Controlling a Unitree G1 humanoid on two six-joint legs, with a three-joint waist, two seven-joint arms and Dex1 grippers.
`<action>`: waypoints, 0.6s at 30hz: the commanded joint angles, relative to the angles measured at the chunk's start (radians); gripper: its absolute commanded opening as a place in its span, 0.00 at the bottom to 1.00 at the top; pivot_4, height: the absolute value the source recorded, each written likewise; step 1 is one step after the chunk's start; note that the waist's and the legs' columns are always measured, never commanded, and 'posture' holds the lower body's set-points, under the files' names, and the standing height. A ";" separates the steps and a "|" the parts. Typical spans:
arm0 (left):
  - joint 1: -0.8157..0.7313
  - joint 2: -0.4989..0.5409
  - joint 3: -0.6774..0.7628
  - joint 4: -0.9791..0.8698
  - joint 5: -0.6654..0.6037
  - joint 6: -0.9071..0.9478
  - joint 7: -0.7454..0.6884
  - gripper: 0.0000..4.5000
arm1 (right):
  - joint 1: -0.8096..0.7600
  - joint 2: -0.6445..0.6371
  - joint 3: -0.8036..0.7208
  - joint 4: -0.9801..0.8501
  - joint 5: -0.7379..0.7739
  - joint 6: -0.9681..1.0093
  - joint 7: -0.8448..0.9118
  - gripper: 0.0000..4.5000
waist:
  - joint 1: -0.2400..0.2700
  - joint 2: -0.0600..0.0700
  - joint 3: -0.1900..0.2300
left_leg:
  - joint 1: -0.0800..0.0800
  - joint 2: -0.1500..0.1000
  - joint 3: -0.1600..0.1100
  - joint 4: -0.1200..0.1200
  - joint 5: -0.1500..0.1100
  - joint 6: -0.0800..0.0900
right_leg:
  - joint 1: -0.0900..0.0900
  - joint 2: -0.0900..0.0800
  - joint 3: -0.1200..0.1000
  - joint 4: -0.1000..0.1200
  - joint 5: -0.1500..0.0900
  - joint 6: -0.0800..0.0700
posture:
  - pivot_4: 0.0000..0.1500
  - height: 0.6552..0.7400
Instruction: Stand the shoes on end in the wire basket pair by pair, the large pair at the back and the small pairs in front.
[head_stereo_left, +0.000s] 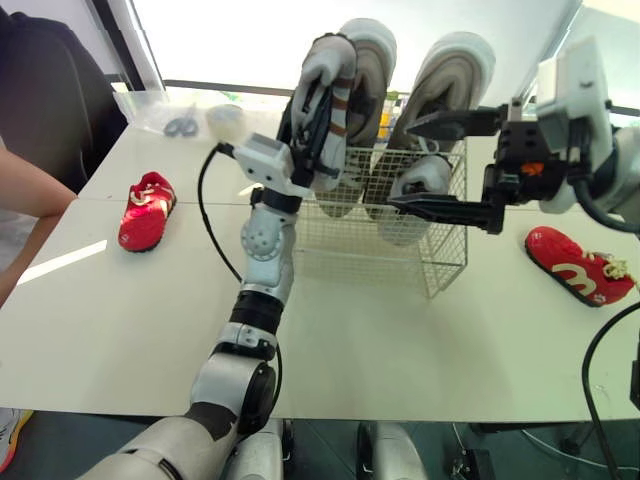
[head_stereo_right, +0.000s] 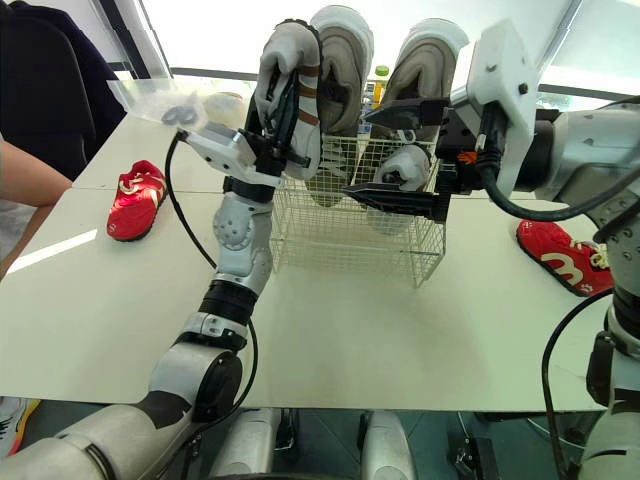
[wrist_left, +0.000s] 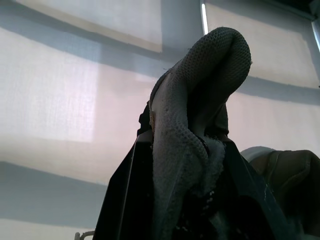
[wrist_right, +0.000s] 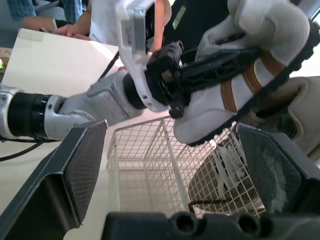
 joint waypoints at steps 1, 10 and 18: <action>-0.057 0.002 -0.002 0.154 0.078 -0.143 0.074 0.17 | -0.031 -0.030 -0.051 -0.032 0.032 0.023 -0.020 1.00 | -0.001 0.000 0.000 | 0.000 0.000 0.000 0.000 0.000 0.000 | 0.000 0.000 0.000 0.000 0.000 0.000 | 1.00 1.00; -0.035 -0.004 -0.041 0.393 0.223 -0.333 0.217 0.17 | -0.058 -0.075 -0.063 -0.054 0.076 0.079 -0.043 1.00 | 0.014 0.005 -0.007 | 0.001 0.000 -0.001 0.001 -0.001 0.001 | 0.002 -0.001 0.000 -0.001 0.000 -0.001 | 1.00 1.00; 0.033 0.004 -0.101 0.478 0.380 -0.366 0.393 0.17 | -0.097 -0.108 -0.053 -0.047 0.108 0.114 -0.041 1.00 | 0.021 0.009 -0.025 | 0.006 0.001 -0.002 0.001 -0.004 0.000 | 0.003 -0.002 0.000 -0.004 0.000 -0.002 | 1.00 1.00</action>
